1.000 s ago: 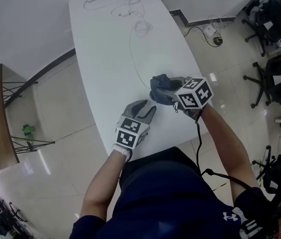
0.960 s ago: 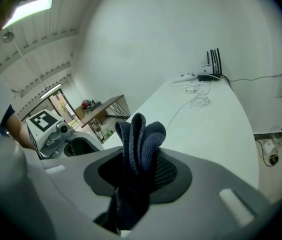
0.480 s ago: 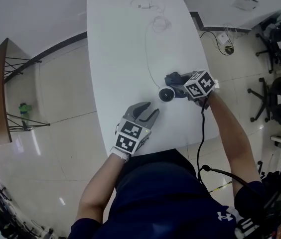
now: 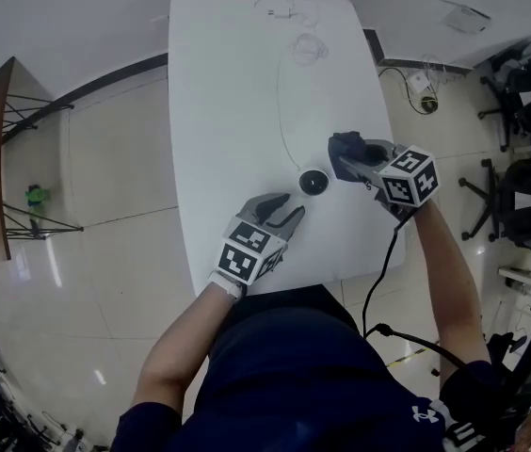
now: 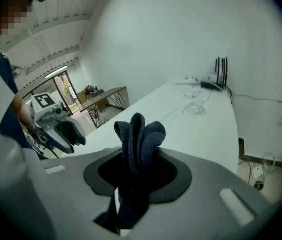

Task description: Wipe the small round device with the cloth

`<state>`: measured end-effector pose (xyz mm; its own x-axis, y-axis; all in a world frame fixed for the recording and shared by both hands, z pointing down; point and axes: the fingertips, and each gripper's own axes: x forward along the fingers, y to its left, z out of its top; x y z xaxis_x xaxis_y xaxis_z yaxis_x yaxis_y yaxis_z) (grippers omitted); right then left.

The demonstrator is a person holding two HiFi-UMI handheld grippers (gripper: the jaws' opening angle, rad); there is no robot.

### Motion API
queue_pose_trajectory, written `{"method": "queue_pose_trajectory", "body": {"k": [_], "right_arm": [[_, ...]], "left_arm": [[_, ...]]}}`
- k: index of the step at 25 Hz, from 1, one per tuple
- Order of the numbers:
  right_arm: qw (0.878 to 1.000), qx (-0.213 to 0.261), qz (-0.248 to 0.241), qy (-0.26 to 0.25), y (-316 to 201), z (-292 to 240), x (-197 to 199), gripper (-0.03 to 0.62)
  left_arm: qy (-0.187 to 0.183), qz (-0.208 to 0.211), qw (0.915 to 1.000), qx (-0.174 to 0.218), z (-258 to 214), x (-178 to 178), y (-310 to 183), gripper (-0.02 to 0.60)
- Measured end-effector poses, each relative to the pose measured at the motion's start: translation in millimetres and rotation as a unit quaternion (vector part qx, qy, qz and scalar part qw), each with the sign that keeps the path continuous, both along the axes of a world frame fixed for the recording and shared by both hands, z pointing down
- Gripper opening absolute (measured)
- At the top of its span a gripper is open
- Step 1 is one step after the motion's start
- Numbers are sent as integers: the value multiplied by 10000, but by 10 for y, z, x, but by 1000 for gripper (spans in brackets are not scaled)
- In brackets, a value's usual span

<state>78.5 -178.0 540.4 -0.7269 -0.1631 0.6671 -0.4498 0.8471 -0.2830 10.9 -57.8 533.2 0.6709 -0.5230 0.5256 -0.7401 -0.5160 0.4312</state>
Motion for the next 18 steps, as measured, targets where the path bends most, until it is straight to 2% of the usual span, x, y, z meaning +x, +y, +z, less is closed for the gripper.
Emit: {"method": "queue_pose_trajectory", "body": {"k": [3,5,7,8,9,11,13,15,18], "right_arm": [[9980,437,-360,-266,148,-494,-104,117],[9952,478,-785,-325,372,-607,-251,117],[9904,394,-1321,-76,613,-507,-381,117],[9854,430,-1631,233,704,-401,-419,117],[9771,550,-1955,640,763,-292,-442,117],[9513,936,-2544,1468,770,-156,-471,117],[9275,1213,-2930,1980,656,-151,-509,117],[9147,1230,-3123,2250,517,-157,-534,117],[9072,886,-3303,2448,384,-3,-513,115]], "left_arm": [[89,-60,9999,-29,12,-53,18,143],[128,-134,9998,-67,36,-99,66,143],[164,-215,9996,-99,49,-135,128,141],[178,-255,9995,-107,48,-153,161,140],[188,-295,9993,-109,44,-175,195,140],[209,-398,9989,-100,31,-247,251,140],[245,-562,9981,-81,8,-361,278,140],[290,-775,9966,-61,-13,-487,294,138],[363,-1117,9931,-70,-2,-637,331,137]]}}
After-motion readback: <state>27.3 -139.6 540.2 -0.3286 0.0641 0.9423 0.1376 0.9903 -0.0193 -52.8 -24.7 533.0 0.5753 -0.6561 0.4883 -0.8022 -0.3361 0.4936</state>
